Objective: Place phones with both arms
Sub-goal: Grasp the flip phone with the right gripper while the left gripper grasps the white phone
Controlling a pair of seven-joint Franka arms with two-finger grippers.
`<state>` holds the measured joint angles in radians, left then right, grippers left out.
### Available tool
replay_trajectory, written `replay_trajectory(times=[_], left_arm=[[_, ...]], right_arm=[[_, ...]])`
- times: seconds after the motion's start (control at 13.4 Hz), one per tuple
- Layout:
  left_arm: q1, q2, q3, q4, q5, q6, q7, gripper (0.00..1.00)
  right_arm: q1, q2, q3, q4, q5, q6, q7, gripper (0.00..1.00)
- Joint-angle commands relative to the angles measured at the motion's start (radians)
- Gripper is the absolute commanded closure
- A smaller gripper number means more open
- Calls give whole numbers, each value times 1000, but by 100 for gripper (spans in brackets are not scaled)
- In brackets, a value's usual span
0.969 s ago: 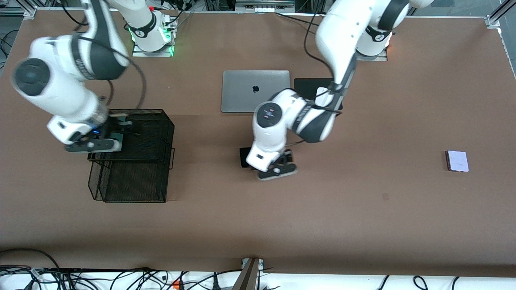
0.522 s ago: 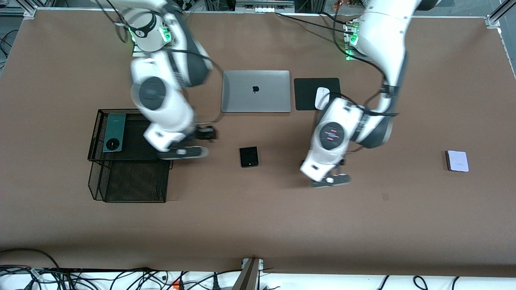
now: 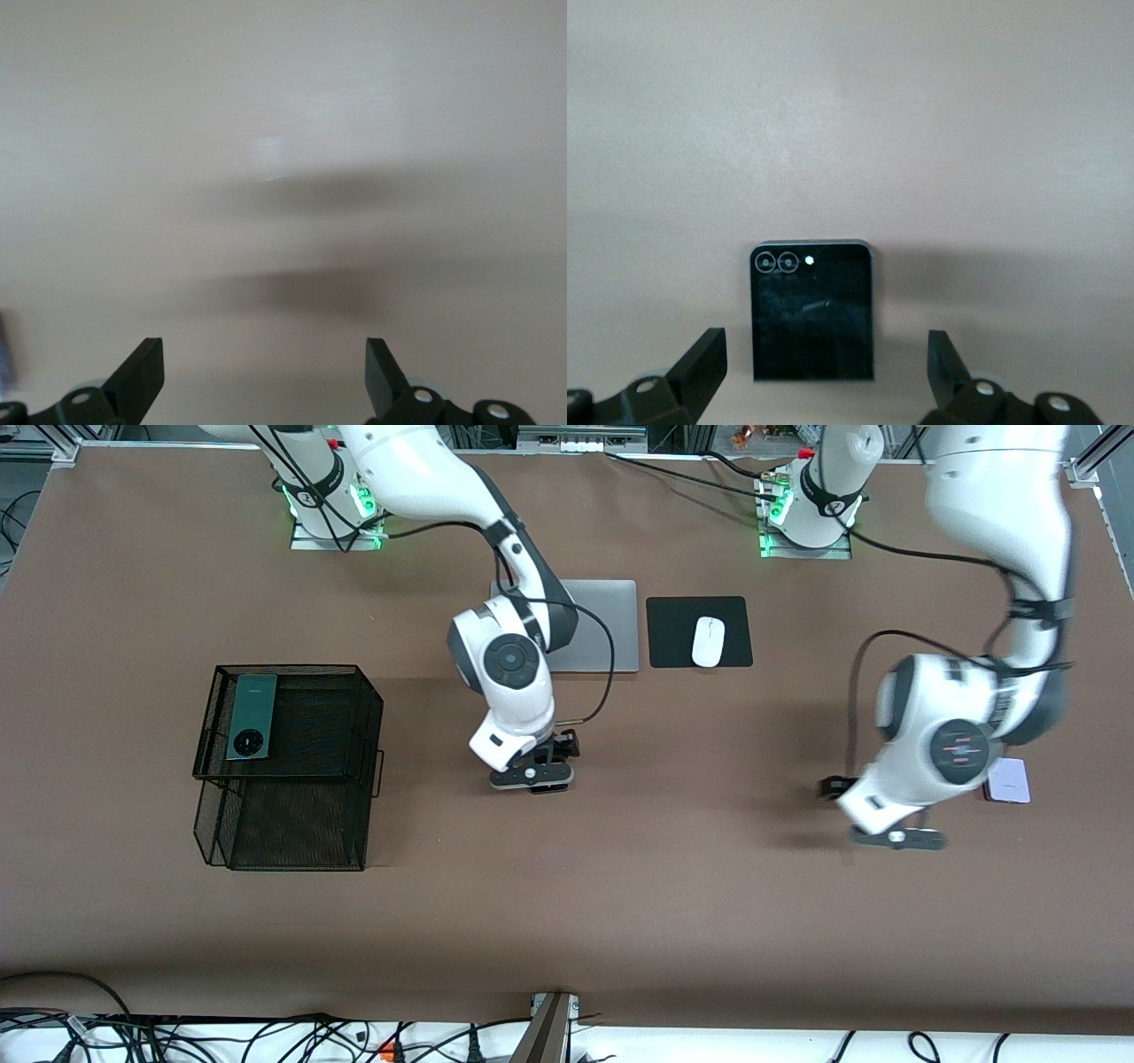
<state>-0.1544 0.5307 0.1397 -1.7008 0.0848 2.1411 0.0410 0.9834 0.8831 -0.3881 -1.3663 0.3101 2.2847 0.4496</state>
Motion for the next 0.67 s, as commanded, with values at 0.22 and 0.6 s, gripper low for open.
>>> replay_trajectory(times=[0.22, 0.6], left_arm=[[218, -75, -22, -151, 23, 126, 241, 0], [442, -48, -28, -184, -6, 242, 491, 0]], right_arm=[[1, 45, 15, 30, 18, 25, -2, 0], [4, 77, 29, 16, 9, 101, 0, 0]])
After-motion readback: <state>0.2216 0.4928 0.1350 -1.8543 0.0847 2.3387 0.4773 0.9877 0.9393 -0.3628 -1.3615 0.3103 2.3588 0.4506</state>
